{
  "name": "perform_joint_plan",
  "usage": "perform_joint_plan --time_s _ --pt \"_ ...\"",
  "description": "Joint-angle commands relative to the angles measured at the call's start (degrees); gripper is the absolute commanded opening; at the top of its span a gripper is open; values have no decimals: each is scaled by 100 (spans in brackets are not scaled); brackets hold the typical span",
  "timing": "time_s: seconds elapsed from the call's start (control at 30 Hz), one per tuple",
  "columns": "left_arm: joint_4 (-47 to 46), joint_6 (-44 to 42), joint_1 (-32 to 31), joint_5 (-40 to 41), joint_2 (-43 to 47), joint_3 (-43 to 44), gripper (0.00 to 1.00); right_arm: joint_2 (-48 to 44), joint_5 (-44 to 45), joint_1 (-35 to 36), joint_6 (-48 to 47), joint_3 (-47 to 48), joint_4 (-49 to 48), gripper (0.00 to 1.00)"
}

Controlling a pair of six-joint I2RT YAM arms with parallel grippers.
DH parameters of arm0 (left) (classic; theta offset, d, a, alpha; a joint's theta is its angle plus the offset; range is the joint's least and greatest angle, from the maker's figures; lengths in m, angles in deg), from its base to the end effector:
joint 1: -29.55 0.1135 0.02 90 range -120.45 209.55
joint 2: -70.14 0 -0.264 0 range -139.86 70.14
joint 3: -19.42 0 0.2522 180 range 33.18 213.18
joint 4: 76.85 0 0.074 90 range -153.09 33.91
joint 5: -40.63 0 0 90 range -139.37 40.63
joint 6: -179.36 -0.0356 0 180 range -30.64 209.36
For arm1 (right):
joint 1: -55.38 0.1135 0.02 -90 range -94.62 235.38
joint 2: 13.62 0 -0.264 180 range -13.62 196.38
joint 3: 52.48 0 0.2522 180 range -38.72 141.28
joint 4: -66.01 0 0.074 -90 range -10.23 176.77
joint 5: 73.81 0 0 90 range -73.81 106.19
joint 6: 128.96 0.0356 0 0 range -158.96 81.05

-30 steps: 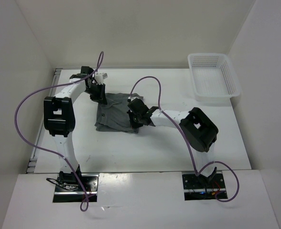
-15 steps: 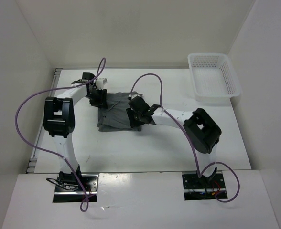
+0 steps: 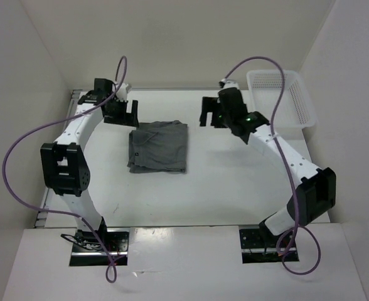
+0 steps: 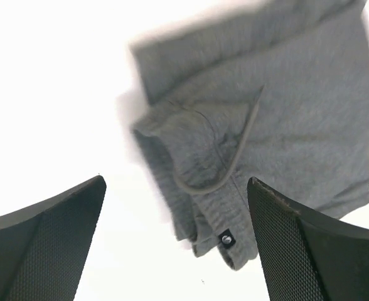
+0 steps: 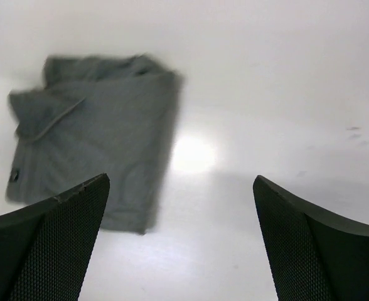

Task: Fold and stack the shorts
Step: Fold the shorts

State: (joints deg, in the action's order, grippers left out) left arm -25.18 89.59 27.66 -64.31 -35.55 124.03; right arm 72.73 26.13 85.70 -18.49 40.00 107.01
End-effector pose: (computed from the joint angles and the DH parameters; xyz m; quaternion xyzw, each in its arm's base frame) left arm 0.4086 -0.0227 0.2766 0.0551 0.9389 -0.1290 0.3143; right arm 0.2996 0.1681 0.3415 -0.0359 0.8833 0.1283 0.4494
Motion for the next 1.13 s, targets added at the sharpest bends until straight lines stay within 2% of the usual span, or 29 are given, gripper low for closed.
perform_joint_plan --time_s 0.0,0.13,0.2,0.27,0.33,0.43,0.6,1.1 --pt "-107 -23 224 621 847 267 100 -136 -71 -807 63 223 685 100" --pt "-478 -23 838 879 1462 13 100 -276 -255 -1721 -78 284 1194 100" --pt "-583 -23 1374 879 1559 -119 100 -276 -543 -2282 -78 337 1388 100" --pt "-758 -23 1812 1281 1648 -400 100 -276 -703 -2574 -305 337 1503 100" --pt "-864 -23 1999 1790 1779 -550 100 -425 -703 -2891 -368 337 1503 100" --pt "-864 -23 2114 1908 1832 -674 100 -601 -818 -3268 -518 284 1503 100" --pt "-864 -23 2114 1354 1833 -797 100 -663 -1037 -3331 -641 284 1503 100" --pt "-864 -23 2114 1081 1990 -973 100 -821 -1442 -3331 -869 3 1337 100"
